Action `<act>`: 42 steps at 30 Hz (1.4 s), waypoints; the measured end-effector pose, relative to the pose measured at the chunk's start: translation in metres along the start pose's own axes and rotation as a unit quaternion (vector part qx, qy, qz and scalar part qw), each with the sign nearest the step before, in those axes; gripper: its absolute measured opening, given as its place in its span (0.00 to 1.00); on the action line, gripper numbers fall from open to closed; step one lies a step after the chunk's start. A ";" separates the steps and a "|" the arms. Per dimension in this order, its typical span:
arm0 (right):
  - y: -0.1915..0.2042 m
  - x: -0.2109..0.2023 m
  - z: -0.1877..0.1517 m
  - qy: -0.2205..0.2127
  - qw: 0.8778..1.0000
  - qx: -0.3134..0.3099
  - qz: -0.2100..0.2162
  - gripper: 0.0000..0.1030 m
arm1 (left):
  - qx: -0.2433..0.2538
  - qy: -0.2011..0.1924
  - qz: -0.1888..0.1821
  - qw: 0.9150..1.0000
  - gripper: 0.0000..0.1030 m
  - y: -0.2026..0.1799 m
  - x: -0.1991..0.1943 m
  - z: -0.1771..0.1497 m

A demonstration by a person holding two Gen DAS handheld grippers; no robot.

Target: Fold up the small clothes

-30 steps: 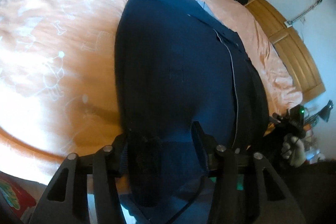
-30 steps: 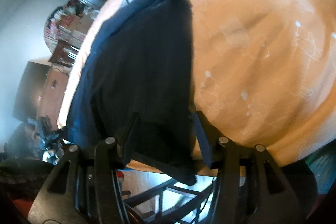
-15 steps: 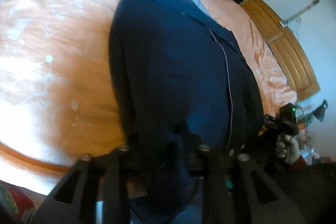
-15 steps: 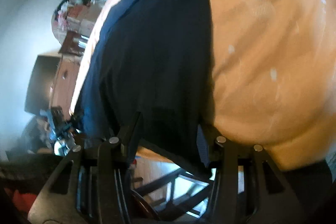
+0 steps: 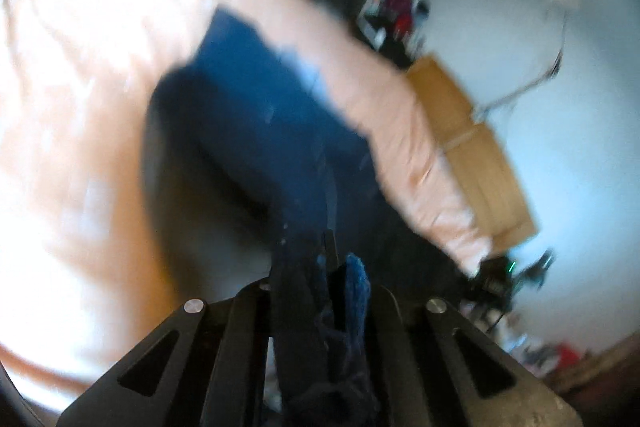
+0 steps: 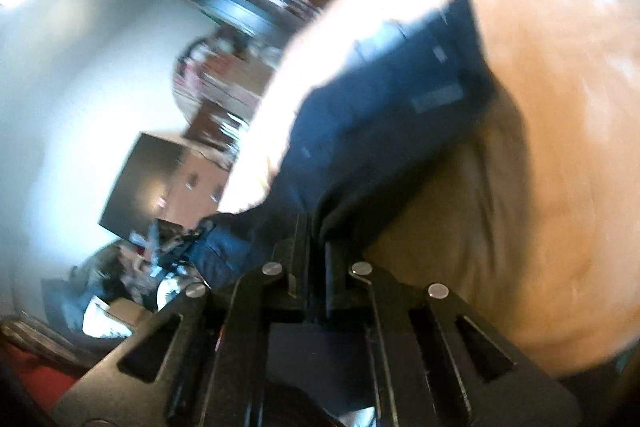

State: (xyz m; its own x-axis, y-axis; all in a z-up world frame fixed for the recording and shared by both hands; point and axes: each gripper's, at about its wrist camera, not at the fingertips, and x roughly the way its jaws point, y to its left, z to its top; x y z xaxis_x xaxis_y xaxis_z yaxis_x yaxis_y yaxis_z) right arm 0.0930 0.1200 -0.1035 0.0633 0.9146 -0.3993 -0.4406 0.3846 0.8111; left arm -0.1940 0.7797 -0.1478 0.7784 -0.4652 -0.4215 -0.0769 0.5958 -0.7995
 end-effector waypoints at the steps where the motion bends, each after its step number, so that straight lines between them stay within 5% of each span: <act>1: 0.000 0.000 0.014 -0.008 1.000 0.004 0.005 0.04 | -0.009 -0.016 -0.011 1.000 0.03 -0.002 0.003 0.019; 5: -0.008 0.014 0.085 -0.029 1.000 0.001 -0.004 0.04 | -0.011 -0.045 -0.009 0.999 0.03 -0.009 0.028 0.083; 11: -0.055 0.077 0.186 -0.005 0.998 -0.010 -0.059 0.09 | -0.002 -0.032 0.063 0.997 0.15 0.010 0.134 0.181; 12: -0.075 0.095 0.202 0.008 0.996 -0.013 -0.088 0.15 | -0.001 -0.026 0.082 0.996 0.22 0.020 0.151 0.188; 14: -0.112 0.118 0.213 0.012 0.987 0.007 -0.162 0.39 | -0.010 -0.013 0.161 0.987 0.54 0.054 0.184 0.206; 15: -0.125 0.123 0.216 0.010 0.982 0.012 -0.187 0.50 | -0.007 -0.004 0.203 0.979 0.55 0.069 0.200 0.214; 17: -0.150 0.127 0.214 0.007 0.979 0.026 -0.202 0.52 | -0.014 -0.002 0.240 0.971 0.60 0.088 0.214 0.223; 21: -0.166 0.142 0.205 0.028 0.973 0.000 -0.231 0.52 | 0.001 -0.041 0.258 0.965 0.68 0.087 0.201 0.232; 24: -0.164 0.159 0.212 0.041 0.968 -0.032 -0.246 0.52 | 0.055 -0.052 0.266 0.961 0.67 0.062 0.196 0.220; 26: -0.164 0.173 0.222 0.052 0.967 -0.041 -0.246 0.52 | 0.107 -0.031 0.256 0.960 0.67 0.048 0.202 0.206; 28: -0.167 0.189 0.232 0.067 0.964 -0.047 -0.251 0.52 | 0.153 -0.002 0.270 0.951 0.67 0.041 0.214 0.191; 30: -0.167 0.199 0.238 0.072 0.964 -0.054 -0.249 0.52 | 0.157 0.008 0.295 0.942 0.67 0.044 0.225 0.192; 32: -0.163 0.208 0.241 0.083 0.962 -0.066 -0.251 0.52 | 0.137 0.007 0.291 0.947 0.66 0.055 0.220 0.197; 37: -0.163 0.215 0.247 0.089 0.956 -0.084 -0.267 0.12 | 0.109 0.029 0.300 0.947 0.67 0.076 0.253 0.218; 40: -0.161 0.205 0.247 0.069 0.956 -0.092 -0.271 0.05 | 0.105 0.057 0.374 0.920 0.71 0.100 0.287 0.231; 42: -0.157 0.200 0.248 0.055 0.955 -0.098 -0.276 0.04 | 0.101 0.050 0.400 0.910 0.75 0.106 0.287 0.240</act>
State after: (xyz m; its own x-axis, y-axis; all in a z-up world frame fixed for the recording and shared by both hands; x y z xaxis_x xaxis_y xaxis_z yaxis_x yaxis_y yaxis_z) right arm 0.3964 0.2736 -0.2048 0.2447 0.5567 -0.7938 -0.5270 0.7636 0.3731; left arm 0.1707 0.8660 -0.2510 0.4631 0.1185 -0.8783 -0.4698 0.8732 -0.1299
